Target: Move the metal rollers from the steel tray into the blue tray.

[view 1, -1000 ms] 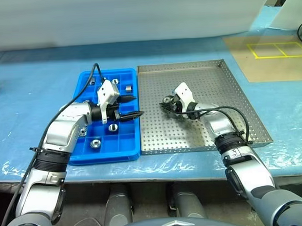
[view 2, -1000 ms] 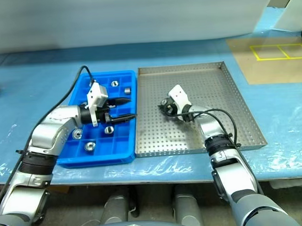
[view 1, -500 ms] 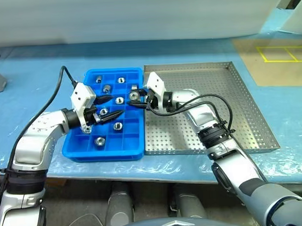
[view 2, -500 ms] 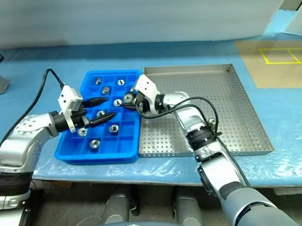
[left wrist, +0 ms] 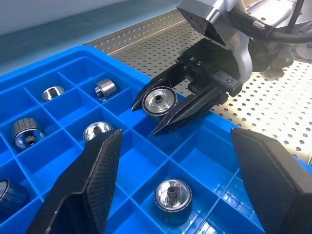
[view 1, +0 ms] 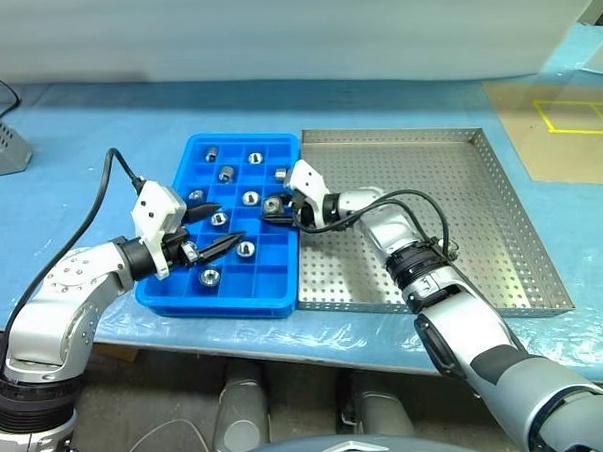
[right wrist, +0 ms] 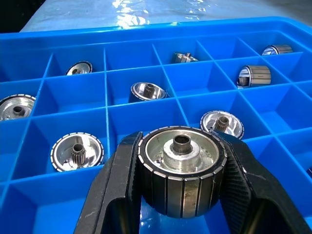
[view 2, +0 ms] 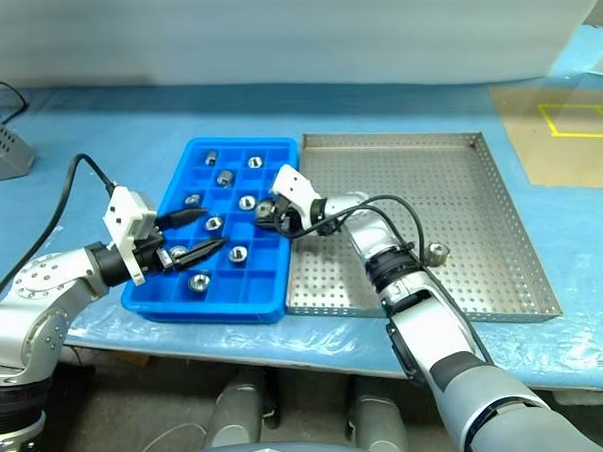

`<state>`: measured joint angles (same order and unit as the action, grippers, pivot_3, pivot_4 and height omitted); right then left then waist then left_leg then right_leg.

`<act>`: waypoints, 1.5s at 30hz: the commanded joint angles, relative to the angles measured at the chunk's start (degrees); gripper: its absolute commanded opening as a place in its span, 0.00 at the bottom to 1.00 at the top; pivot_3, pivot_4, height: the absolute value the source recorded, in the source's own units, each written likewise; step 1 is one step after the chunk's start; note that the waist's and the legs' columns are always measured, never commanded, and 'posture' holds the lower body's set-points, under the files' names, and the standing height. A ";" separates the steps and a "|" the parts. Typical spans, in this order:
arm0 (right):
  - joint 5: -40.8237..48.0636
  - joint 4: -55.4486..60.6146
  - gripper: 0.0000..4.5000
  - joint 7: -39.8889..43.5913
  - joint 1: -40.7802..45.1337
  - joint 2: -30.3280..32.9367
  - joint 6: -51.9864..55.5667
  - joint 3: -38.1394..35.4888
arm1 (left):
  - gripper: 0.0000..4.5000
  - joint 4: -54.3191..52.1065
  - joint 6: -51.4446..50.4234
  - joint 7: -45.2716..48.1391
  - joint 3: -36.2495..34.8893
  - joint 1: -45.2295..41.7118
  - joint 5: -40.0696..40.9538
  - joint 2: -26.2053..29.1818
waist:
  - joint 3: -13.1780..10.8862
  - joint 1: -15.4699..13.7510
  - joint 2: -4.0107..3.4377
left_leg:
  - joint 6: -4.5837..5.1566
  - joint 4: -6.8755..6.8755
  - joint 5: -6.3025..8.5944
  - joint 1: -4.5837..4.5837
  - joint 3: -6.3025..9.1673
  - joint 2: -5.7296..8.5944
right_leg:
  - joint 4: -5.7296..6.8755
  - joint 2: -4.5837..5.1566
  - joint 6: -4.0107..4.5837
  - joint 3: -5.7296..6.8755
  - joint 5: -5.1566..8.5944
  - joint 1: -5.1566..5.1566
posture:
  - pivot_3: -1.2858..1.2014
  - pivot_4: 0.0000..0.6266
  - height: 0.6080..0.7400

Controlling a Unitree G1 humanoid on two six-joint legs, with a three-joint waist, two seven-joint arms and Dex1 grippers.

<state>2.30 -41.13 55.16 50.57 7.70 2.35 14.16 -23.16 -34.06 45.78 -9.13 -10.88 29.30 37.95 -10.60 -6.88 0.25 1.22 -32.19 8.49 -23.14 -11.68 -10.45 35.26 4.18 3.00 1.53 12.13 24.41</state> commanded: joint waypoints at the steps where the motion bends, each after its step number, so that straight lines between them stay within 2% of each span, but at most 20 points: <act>1: 0.86 3.94 0.68 0.34 -0.71 0.02 -0.25 -0.82 | 0.84 -0.23 0.59 0.30 -0.05 -1.42 0.70 0.54 | 0.00 -0.03 0.00 | 0.00 0.00 0.00 0.00 0.00 0.00 | 0.00 0.00 0.00 0.00 0.00 0.00 | 0.60 0.24 1.00; 3: 1.18 4.87 0.81 0.60 -1.01 0.03 1.30 -0.92 | 0.84 0.73 0.93 0.79 0.63 -2.31 0.41 0.59 | 0.00 -0.04 0.00 | 0.00 0.00 0.00 0.01 0.00 0.00 | 0.00 0.00 0.00 0.00 0.00 0.00 | 0.59 0.24 1.00; 11: 1.81 8.60 0.81 -2.42 -1.15 2.84 2.28 -4.02 | 0.84 5.12 2.81 3.17 3.97 -6.42 -0.36 -0.35 | 0.00 0.13 0.00 | -0.07 -0.01 -0.04 0.01 0.00 0.01 | 0.02 0.00 0.00 -0.01 0.00 0.00 | 0.55 0.24 1.00; 16: 3.37 15.90 0.81 -4.08 -2.38 7.94 6.43 -8.26 | 0.84 12.25 6.14 6.63 8.59 -12.65 -2.00 -2.73 | 0.00 0.36 0.01 | -0.09 -0.04 -0.06 0.01 -0.02 0.05 | 0.04 0.00 -0.01 -0.02 -0.01 -0.01 | 0.51 0.24 1.00; 21: 1.54 25.70 0.81 -4.65 -9.87 16.25 10.81 -8.67 | 0.84 21.34 10.67 10.89 13.23 -19.63 -4.66 -6.27 | 0.03 1.68 0.05 | -0.22 -0.07 -0.15 0.03 -0.02 0.08 | 0.02 0.00 -0.03 -0.06 -0.02 -0.08 | 0.46 0.24 1.00; 29: 4.04 39.60 0.81 -8.90 -23.66 26.68 19.73 -16.80 | 0.84 31.70 15.48 16.33 17.75 -27.08 -7.00 -13.55 | 0.03 5.25 0.05 | -0.03 -0.07 -0.05 0.02 -0.04 0.12 | -0.11 -0.02 -0.05 -0.09 -0.03 -0.08 | 0.40 0.24 1.00; 36: 4.67 45.51 0.81 -11.96 -30.57 28.01 23.41 -19.21 | 0.84 34.65 17.07 19.64 20.94 -28.77 -8.38 -18.58 | 0.04 8.02 0.05 | 0.09 -0.11 0.02 0.05 -0.05 0.12 | -0.16 -0.04 -0.05 -0.09 -0.03 -0.13 | 0.37 0.24 1.00; 45: 4.54 42.41 0.81 -13.63 -31.53 27.83 23.06 -18.49 | 0.84 36.07 18.02 20.32 20.05 -28.15 -9.15 -19.08 | 0.04 8.40 0.05 | 0.29 -0.32 0.14 0.03 -0.05 0.13 | -0.27 -0.03 -0.09 -0.08 -0.06 -0.30 | 0.38 0.24 1.00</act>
<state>6.24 1.71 41.96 19.15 35.35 26.26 -3.67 14.27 -16.82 65.85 11.94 -38.85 20.00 18.68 -10.56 1.51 0.29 1.56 -32.53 8.66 -23.11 -11.73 -10.32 34.95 4.16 2.91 1.46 12.07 24.08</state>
